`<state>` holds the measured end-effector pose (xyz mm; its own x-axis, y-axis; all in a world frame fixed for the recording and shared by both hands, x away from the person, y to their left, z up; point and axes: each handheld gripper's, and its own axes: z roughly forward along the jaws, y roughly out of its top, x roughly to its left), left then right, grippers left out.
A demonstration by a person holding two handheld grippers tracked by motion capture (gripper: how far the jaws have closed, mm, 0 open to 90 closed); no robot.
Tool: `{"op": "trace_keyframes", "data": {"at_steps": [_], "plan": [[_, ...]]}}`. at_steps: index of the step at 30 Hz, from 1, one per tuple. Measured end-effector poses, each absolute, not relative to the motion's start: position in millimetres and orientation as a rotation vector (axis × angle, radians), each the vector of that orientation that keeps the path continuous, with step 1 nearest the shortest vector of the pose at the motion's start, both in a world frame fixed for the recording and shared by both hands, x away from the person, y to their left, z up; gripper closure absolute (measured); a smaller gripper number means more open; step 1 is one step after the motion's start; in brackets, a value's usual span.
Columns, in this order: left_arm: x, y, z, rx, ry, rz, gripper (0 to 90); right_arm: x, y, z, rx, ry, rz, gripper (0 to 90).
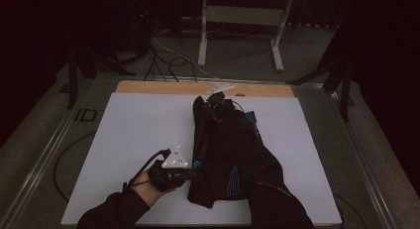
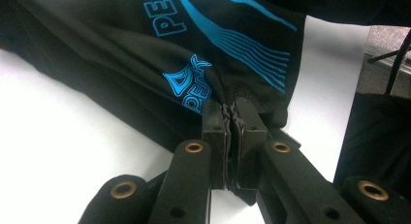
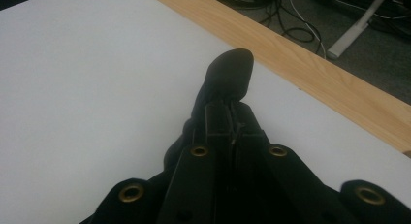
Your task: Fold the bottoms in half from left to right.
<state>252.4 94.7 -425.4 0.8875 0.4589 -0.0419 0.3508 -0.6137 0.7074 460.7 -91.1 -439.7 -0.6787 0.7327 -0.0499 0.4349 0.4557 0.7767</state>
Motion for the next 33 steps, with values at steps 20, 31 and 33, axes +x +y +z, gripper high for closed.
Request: {"op": "trace_keyframes", "data": {"at_steps": [20, 31, 33], "plan": [[261.3, 56.2, -422.7, 2.286, 0.503, 0.165, 86.1, 460.8, -134.5, -430.2, 1.021, 2.28, 1.067, 88.6], [264.1, 38.0, -428.8, 2.285, 0.475, 0.142, 86.1, 459.4, -154.2, -426.8, 1.043, 2.251, 1.053, 88.6], [263.8, 36.1, -429.6, 2.285, 0.472, 0.143, 86.1, 458.6, -158.7, -426.5, 1.047, 2.246, 1.055, 88.6]]}}
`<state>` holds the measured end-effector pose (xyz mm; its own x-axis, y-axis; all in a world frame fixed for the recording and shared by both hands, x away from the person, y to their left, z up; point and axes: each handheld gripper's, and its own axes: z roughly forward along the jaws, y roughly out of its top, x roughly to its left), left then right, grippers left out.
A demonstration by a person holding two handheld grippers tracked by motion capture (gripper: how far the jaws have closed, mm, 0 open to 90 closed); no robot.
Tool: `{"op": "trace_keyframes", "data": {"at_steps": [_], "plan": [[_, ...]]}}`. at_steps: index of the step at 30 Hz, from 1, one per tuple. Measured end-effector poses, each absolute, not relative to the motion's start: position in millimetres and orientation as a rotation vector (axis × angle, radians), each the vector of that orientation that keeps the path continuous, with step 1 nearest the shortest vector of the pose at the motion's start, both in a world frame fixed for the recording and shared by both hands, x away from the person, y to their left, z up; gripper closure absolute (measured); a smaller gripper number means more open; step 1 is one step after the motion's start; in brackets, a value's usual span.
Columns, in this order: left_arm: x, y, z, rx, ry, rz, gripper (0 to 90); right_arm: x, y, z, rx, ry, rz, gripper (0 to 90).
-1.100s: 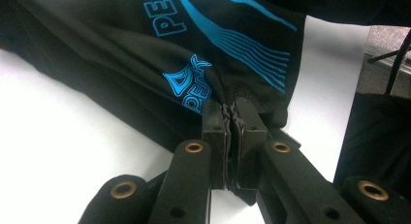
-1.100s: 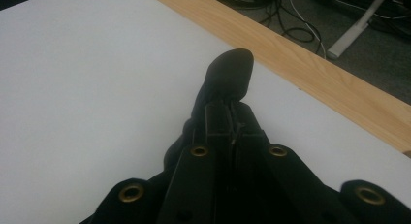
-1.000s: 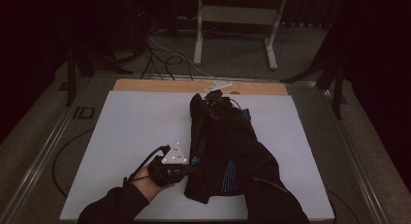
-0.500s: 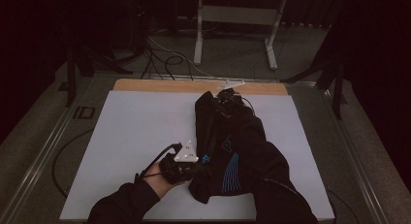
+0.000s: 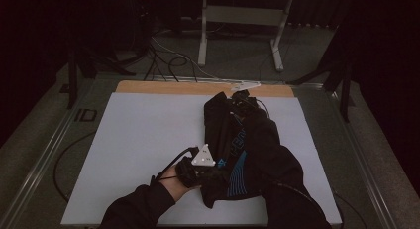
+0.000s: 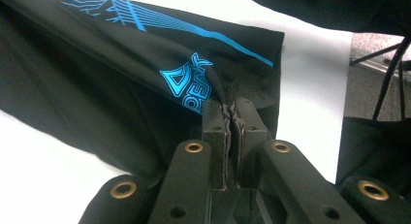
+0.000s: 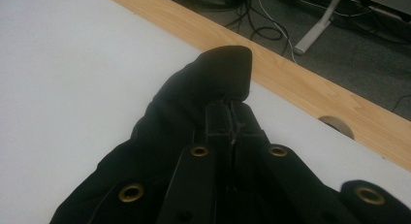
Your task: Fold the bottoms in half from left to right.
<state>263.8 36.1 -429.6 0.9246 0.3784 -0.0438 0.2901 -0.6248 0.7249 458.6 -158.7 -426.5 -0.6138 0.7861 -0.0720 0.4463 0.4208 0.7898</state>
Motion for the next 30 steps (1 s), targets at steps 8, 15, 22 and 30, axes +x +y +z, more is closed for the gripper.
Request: {"op": "trace_keyframes", "data": {"at_steps": [8, 15, 22, 30], "plan": [[266.9, 18.3, -435.5, 2.268, 0.45, 0.123, 86.0, 456.4, -178.3, -425.5, 1.065, 2.22, 1.039, 88.6], [268.8, 5.7, -441.4, 2.26, 0.44, 0.111, 86.0, 455.3, -195.9, -427.8, 1.087, 2.202, 1.023, 88.6], [271.4, -3.6, -449.2, 2.269, 0.433, 0.097, 86.0, 454.3, -212.7, -433.1, 1.116, 2.191, 0.996, 88.5], [275.3, -16.5, -457.7, 2.27, 0.424, 0.075, 86.0, 455.9, -225.8, -451.4, 1.166, 2.184, 0.956, 88.5]]}}
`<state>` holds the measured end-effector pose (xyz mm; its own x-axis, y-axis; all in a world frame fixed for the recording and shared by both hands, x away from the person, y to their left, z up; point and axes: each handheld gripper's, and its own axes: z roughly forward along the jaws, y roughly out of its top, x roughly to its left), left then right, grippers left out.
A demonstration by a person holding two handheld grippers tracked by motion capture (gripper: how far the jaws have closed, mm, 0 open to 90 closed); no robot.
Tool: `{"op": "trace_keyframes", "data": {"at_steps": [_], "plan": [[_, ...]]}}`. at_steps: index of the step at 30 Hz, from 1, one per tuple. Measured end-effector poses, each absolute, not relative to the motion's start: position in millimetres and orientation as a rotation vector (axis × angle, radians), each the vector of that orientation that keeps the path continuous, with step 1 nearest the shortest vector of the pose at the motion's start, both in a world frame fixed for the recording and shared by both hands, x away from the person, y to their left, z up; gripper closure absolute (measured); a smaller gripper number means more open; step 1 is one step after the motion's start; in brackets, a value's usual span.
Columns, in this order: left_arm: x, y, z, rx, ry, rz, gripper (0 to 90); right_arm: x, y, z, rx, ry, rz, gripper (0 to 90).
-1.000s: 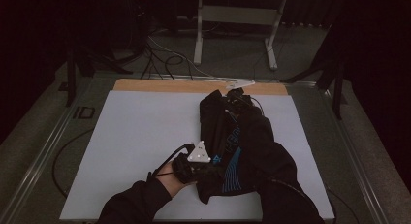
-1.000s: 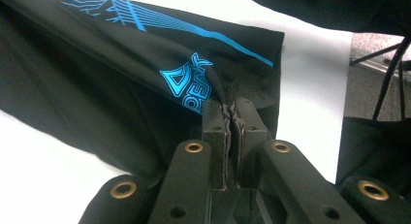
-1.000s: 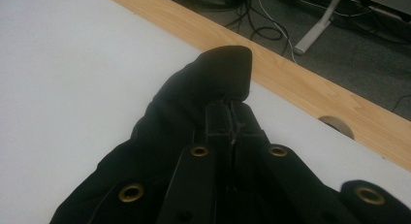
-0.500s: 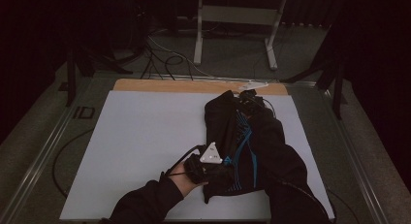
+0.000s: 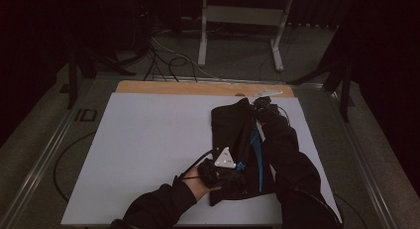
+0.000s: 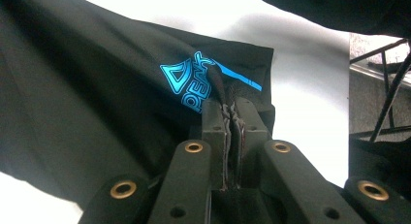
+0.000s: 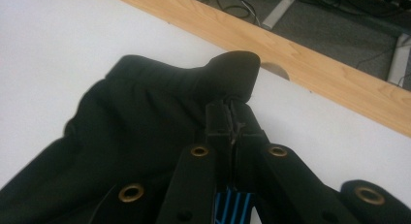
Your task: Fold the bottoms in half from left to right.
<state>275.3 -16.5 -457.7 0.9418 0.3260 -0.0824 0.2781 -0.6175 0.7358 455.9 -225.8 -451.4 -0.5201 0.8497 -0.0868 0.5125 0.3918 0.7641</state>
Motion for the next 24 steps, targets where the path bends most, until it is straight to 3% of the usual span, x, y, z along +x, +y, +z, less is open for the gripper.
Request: {"op": "trace_keyframes", "data": {"at_steps": [24], "plan": [[290.8, -39.3, -488.8, 2.293, 0.444, 0.011, 85.8, 472.2, -238.0, -493.7, 1.239, 2.206, 0.834, 88.3]]}}
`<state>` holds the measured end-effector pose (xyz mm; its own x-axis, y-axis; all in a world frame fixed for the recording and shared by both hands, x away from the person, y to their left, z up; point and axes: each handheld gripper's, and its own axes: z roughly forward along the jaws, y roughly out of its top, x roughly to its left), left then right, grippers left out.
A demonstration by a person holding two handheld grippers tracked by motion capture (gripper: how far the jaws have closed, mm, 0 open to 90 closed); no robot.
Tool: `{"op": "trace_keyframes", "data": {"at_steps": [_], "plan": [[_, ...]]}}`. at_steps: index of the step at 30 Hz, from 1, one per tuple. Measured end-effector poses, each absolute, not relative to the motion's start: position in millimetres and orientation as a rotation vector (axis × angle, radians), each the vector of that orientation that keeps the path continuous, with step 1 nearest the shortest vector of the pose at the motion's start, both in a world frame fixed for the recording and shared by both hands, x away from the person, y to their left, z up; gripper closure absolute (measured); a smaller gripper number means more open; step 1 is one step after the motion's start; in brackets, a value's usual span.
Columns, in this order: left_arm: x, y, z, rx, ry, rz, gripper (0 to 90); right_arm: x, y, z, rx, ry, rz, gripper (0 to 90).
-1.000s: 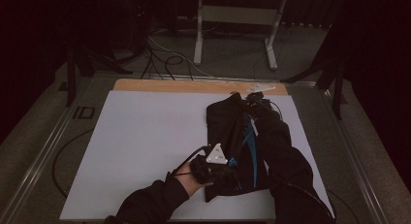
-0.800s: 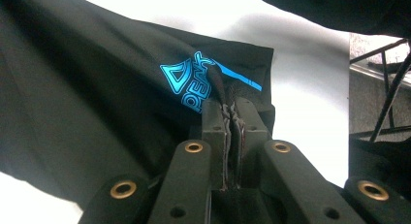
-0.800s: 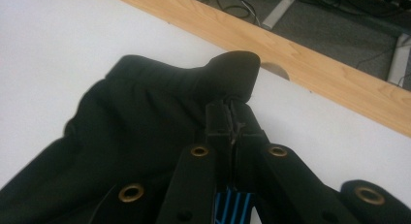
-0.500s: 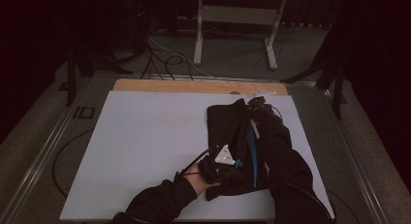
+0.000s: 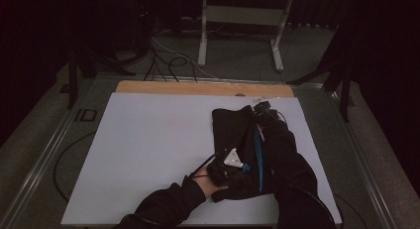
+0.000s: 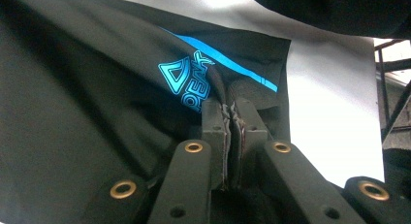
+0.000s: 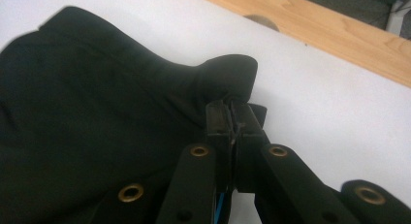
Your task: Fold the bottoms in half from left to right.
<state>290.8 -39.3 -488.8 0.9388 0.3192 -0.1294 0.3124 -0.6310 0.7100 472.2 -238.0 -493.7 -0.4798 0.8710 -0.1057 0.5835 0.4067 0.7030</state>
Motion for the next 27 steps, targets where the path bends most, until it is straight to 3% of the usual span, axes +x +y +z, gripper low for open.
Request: {"op": "trace_keyframes", "data": {"at_steps": [11, 16, 17, 19, 20, 21, 26, 27], "plan": [[295.2, -49.6, -495.0, 2.308, 0.444, -0.01, 85.6, 474.5, -239.2, -504.4, 1.274, 2.202, 0.813, 85.6], [293.0, -51.7, -495.4, 2.308, 0.41, -0.045, 81.4, 468.5, -238.6, -497.8, 1.264, 2.184, 0.841, 63.5], [292.6, -51.1, -495.1, 2.306, 0.409, -0.048, 75.4, 466.8, -239.0, -495.4, 1.262, 2.18, 0.858, 57.8], [292.5, -49.8, -494.5, 2.295, 0.41, -0.057, 59.1, 464.7, -239.4, -492.8, 1.263, 2.18, 0.873, 55.8], [292.4, -46.8, -492.7, 2.281, 0.412, -0.054, 59.1, 462.4, -239.5, -490.0, 1.258, 2.184, 0.885, 50.7], [292.1, -43.1, -489.6, 2.265, 0.414, -0.052, 41.9, 455.7, -239.4, -482.7, 1.247, 2.18, 0.912, 40.8], [291.0, -32.0, -480.5, 2.226, 0.438, -0.009, 28.4, 448.8, -239.9, -475.9, 1.25, 2.189, 0.964, 30.0], [291.4, -25.4, -477.4, 2.222, 0.43, -0.012, 12.9, 438.7, -239.9, -470.9, 1.219, 2.256, 1.019, 15.8]]}}
